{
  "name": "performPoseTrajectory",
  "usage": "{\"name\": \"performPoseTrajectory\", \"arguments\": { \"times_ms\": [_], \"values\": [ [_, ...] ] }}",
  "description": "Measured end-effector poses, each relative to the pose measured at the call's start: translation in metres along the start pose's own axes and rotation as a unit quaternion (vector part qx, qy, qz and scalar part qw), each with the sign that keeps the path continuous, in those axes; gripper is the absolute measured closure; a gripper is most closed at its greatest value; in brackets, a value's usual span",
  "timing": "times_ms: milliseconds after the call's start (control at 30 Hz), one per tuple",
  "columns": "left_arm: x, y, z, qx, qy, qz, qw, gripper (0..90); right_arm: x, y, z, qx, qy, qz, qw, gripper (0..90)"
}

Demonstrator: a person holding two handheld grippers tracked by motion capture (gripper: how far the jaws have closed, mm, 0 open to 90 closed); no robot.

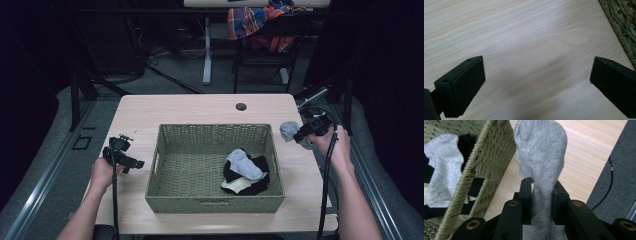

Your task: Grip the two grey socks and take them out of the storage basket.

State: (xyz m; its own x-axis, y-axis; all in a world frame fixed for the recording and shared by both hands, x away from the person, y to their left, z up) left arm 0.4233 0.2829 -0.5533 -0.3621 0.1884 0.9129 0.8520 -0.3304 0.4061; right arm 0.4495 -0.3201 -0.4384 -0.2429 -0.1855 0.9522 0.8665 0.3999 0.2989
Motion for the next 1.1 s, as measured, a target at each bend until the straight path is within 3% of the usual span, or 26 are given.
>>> {"name": "performPoseTrajectory", "arguments": {
  "times_ms": [167,367,600,733,867,1067,1100],
  "values": [
    [-0.002,0.002,-0.004,-0.007,-0.003,0.003,1.0,0.0,-0.019,0.0,-0.004,0.003,0.004,0.029,0.9996,74.8],
    [-0.001,0.001,-0.001,-0.001,-0.002,0.002,1.0,0.0,-0.034,-0.002,-0.006,-0.004,0.019,0.041,0.999,74.8],
    [-0.002,0.002,-0.004,-0.009,-0.004,0.005,0.9999,0.0,-0.05,-0.001,-0.005,0.001,0.018,0.062,0.9979,74.7],
    [-0.001,0.001,-0.001,-0.001,-0.002,0.002,1.0,0.0,-0.061,-0.003,-0.003,-0.005,0.02,0.076,0.9969,74.6],
    [-0.003,0.003,-0.005,-0.011,-0.002,0.003,0.9999,0.0,-0.071,-0.003,-0.002,0.004,0.022,0.095,0.9952,74.5],
    [-0.002,0.002,-0.003,-0.004,-0.002,0.002,1.0,0.0,-0.075,-0.006,-0.007,-0.001,0.023,0.102,0.9945,74.5],
    [-0.002,0.002,-0.003,-0.005,-0.003,0.004,1.0,0.0,-0.077,-0.007,-0.007,-0.01,0.021,0.092,0.9955,74.5]
  ]
}}
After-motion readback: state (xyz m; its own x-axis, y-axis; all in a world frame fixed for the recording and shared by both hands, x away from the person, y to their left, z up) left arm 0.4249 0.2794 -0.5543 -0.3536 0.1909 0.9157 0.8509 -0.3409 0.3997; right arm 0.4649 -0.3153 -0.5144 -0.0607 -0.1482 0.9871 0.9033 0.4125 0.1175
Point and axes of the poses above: each handheld gripper's, and its own axes: x roughly backward along the jaws, y roughly out of its top, z roughly to its left, the point moved 1 cm from there along -x, roughly forward along the jaws, and after that the axes turned 4 degrees about x, right-handed, at the moved point
